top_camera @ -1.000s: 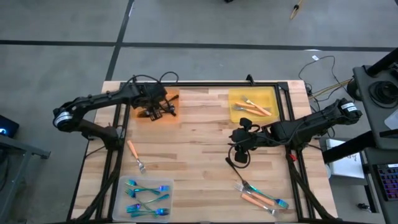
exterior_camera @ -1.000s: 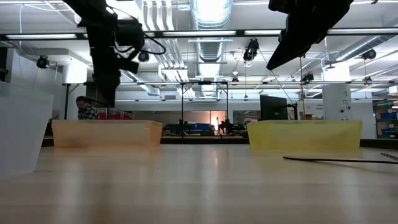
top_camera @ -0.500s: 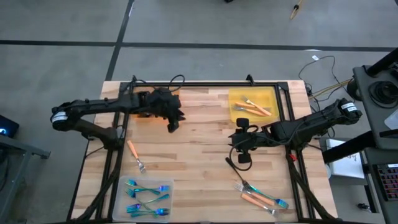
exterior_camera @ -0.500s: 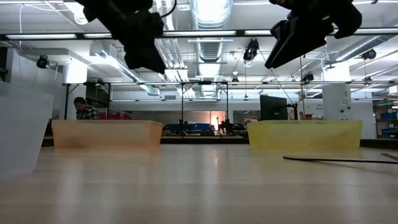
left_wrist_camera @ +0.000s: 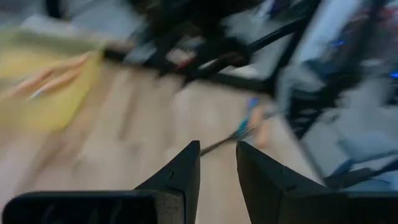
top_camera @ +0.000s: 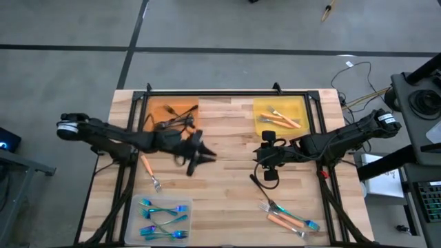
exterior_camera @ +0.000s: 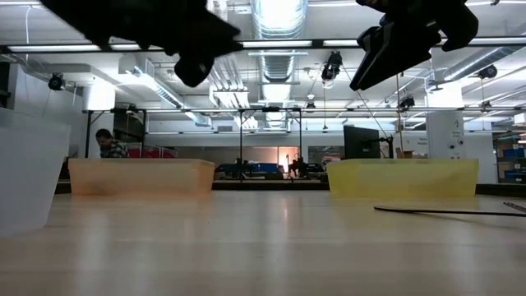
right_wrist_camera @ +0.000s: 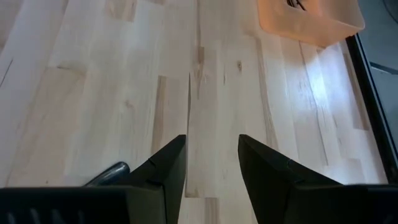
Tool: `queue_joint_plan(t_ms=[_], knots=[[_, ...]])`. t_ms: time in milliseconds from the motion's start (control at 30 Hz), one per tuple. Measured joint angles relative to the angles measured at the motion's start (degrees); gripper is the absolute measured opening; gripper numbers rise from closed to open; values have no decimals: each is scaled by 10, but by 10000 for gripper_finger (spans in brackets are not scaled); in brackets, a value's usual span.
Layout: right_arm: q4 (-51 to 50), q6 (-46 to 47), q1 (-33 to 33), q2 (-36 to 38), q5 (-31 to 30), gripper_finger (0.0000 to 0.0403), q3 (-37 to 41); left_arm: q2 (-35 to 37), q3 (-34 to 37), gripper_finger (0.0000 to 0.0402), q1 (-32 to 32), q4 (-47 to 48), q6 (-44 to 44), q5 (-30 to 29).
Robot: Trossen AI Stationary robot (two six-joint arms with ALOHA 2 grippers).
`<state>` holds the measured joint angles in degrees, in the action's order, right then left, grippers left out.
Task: Sort silverware by color (type)
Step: Put the black fork into the orange bin
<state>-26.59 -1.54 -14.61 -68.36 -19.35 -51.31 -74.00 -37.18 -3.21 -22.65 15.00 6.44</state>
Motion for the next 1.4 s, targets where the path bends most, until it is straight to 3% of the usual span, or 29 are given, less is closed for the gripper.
queue_joint_plan(t_ms=[133,300,567,800,900,1033,1133,1300,1400], knots=[[1,0,0,0,0,137,0,0,66,80,-54,-159,-41,1],[1,0,0,0,0,137,0,0,106,75,-91,-250,-51,0],[36,14,0,0,0,137,0,0,98,74,-101,-256,-56,-26],[128,161,0,0,6,137,0,0,98,74,-101,-253,-70,-58],[130,129,0,0,33,137,0,0,100,74,-101,-251,-70,-84],[158,112,0,-1,24,137,0,0,100,74,-101,-249,-70,-98],[177,104,0,-1,-43,137,0,0,100,74,-101,-249,-70,-105],[140,143,1,5,-244,137,0,0,100,74,-101,-248,-70,-105],[137,144,0,9,-233,137,0,0,100,74,-101,-248,-70,-105]])
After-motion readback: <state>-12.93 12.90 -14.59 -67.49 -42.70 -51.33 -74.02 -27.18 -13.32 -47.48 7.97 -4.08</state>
